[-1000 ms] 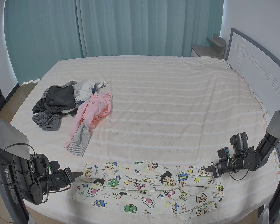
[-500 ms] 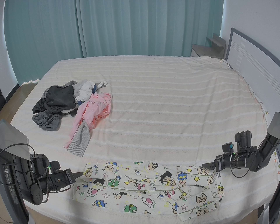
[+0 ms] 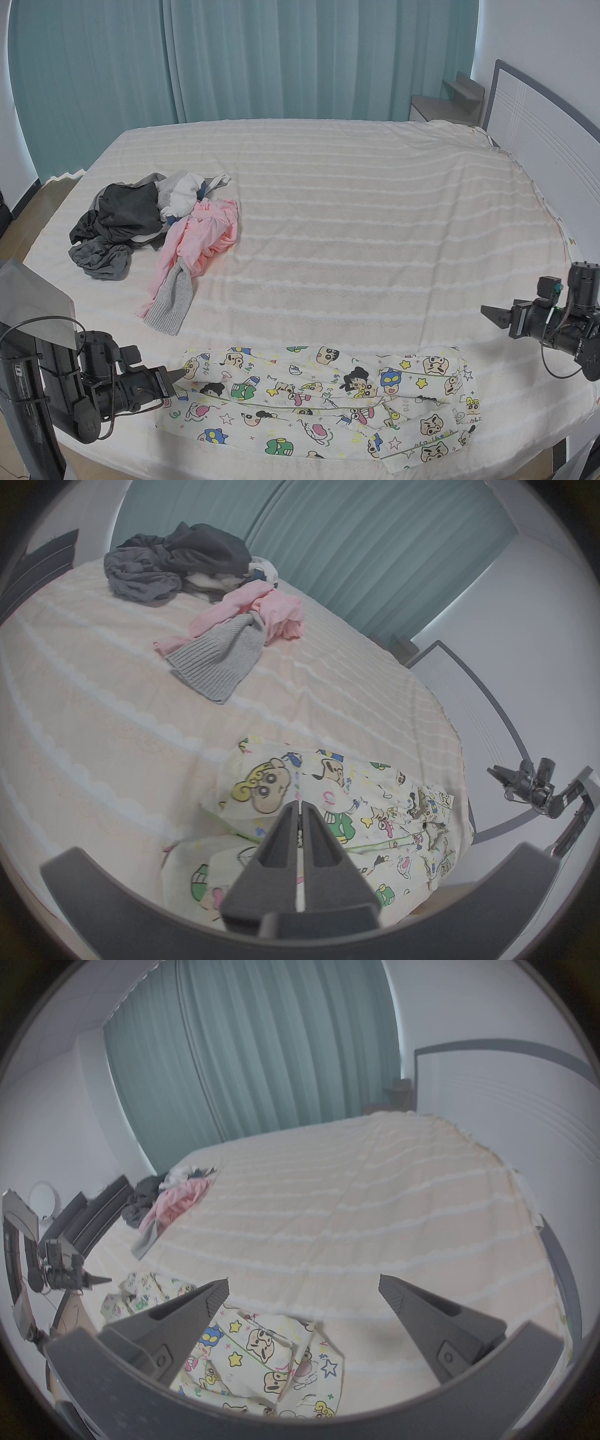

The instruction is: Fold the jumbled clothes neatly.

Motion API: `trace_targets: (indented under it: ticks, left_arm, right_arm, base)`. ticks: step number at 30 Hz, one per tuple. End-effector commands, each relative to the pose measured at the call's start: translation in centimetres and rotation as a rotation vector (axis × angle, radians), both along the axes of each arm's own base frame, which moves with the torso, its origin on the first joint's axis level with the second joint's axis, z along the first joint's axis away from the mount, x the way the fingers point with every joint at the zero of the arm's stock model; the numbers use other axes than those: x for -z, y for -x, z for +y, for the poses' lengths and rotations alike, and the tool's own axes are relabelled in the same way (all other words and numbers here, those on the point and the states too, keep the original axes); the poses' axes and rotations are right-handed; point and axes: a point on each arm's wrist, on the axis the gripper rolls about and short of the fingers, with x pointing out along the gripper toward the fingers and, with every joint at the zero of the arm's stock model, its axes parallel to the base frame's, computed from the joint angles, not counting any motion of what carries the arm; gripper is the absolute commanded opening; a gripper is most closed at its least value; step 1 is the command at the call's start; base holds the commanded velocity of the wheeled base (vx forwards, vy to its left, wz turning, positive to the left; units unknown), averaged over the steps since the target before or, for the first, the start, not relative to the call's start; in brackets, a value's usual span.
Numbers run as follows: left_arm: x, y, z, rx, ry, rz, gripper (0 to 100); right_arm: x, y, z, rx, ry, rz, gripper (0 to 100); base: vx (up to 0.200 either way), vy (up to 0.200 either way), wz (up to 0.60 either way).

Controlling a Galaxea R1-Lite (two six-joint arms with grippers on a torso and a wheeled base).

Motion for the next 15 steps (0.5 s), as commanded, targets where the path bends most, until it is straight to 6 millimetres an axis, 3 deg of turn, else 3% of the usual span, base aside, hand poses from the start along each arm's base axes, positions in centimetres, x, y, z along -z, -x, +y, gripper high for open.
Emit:
trace_targets:
  ticks: [1,2,5,9,13,15]
  left_arm:
    - [0.1,-0.7,-1.8,0.043,-0.011,-0.029,0]
    - [0.2,-1.2,-2.0,0.048,-0.015,-0.034,0]
    - [0.9,-1.9,-1.9,0.039,-0.087,-0.004,0]
    - [0.9,-2.6,-1.8,0.030,-0.197,0.010,0]
    - [-1.3,-2.7,-2.4,0.060,-0.208,0.039,0]
    - [-3.7,-3.5,-1.9,0.070,-0.199,0.123,0]
  right_arm:
    - [-3.6,5.9,-1.2,0.121,-0.029,-0.178,100]
    - [-4.0,7.4,-1.8,0.167,-0.022,-0.211,100]
    - [-3.9,8.9,-2.3,0.204,-0.020,-0.227,100]
    - [-3.9,9.3,-2.4,0.210,-0.019,-0.233,100]
    - [-3.8,9.0,-2.9,0.227,-0.023,-0.221,100]
    - [-3.6,9.0,-3.0,0.223,-0.027,-0.215,100]
  base:
    - [0.000,0.000,0.00]
    - [0.000,0.000,0.00]
    - [0.000,0.000,0.00]
    - [0.000,0.000,0.00]
    - [0.000,0.000,0.00]
    - [0.000,0.000,0.00]
